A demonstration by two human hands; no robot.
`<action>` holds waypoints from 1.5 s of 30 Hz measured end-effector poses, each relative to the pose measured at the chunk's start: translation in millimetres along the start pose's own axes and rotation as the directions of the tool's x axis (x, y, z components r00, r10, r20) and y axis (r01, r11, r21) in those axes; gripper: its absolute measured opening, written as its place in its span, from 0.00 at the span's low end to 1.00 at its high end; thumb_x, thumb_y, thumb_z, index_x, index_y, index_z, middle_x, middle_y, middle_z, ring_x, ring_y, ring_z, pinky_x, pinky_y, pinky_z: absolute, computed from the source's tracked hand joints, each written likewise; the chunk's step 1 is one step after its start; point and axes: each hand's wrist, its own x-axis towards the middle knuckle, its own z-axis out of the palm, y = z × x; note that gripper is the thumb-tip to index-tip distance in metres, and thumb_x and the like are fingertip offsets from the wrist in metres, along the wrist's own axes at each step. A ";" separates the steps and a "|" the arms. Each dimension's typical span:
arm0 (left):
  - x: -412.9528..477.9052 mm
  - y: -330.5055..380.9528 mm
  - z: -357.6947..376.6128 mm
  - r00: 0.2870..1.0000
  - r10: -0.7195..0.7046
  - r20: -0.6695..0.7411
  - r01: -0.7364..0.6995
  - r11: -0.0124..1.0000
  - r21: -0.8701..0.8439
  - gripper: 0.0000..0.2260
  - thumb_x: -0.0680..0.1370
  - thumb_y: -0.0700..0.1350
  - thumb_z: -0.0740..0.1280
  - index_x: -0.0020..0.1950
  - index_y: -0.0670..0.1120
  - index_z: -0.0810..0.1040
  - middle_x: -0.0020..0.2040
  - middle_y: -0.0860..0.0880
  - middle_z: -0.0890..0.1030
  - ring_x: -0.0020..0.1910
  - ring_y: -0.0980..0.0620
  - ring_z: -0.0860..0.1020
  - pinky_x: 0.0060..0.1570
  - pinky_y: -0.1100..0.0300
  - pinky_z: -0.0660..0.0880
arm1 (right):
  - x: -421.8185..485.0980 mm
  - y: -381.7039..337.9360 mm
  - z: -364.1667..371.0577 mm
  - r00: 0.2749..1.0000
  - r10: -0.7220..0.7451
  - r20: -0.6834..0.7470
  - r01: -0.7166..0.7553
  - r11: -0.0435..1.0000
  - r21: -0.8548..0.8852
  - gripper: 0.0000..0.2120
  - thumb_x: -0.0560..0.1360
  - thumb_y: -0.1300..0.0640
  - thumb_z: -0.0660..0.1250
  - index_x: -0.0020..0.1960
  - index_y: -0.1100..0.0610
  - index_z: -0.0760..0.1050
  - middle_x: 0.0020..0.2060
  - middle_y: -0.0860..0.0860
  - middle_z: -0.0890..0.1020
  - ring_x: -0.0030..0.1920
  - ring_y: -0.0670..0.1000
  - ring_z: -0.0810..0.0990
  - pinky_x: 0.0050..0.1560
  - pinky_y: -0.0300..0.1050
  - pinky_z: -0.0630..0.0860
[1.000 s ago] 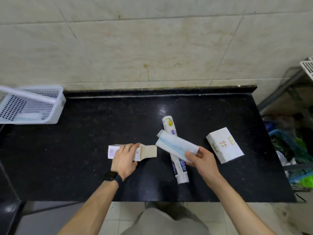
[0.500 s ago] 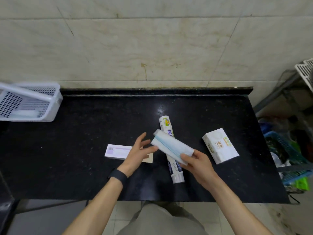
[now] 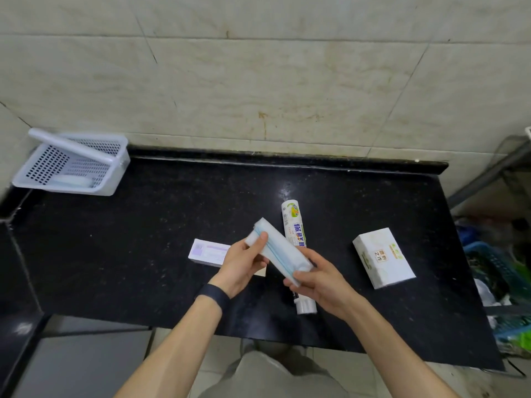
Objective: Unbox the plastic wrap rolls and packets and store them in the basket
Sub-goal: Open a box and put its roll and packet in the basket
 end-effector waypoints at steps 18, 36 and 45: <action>15.4 -8.6 -18.2 1.000 -0.013 0.014 0.010 0.985 0.173 0.06 0.81 0.39 0.65 0.49 0.39 0.79 0.42 0.44 0.79 0.36 0.53 0.74 0.35 0.64 0.71 | 14.9 8.5 12.4 0.991 0.062 -0.115 -0.096 0.941 -0.324 0.12 0.79 0.50 0.68 0.62 0.49 0.76 0.58 0.53 0.79 0.55 0.54 0.82 0.49 0.53 0.85; 9.6 -23.4 -23.3 0.998 -0.062 0.012 0.059 0.985 0.160 0.09 0.77 0.39 0.71 0.56 0.37 0.82 0.52 0.40 0.85 0.53 0.43 0.84 0.49 0.54 0.83 | 31.3 19.5 17.9 0.987 -0.004 -0.163 -0.077 0.869 -0.490 0.10 0.76 0.57 0.71 0.56 0.51 0.76 0.52 0.49 0.84 0.51 0.46 0.83 0.49 0.42 0.80; 4.2 -30.1 -41.9 0.996 -0.082 0.017 0.068 0.907 0.416 0.10 0.75 0.44 0.74 0.55 0.43 0.82 0.48 0.44 0.86 0.42 0.51 0.84 0.39 0.61 0.80 | 38.8 37.4 19.6 0.991 0.031 -0.129 -0.106 0.769 -0.630 0.12 0.77 0.55 0.70 0.60 0.52 0.76 0.54 0.49 0.83 0.54 0.47 0.82 0.58 0.49 0.80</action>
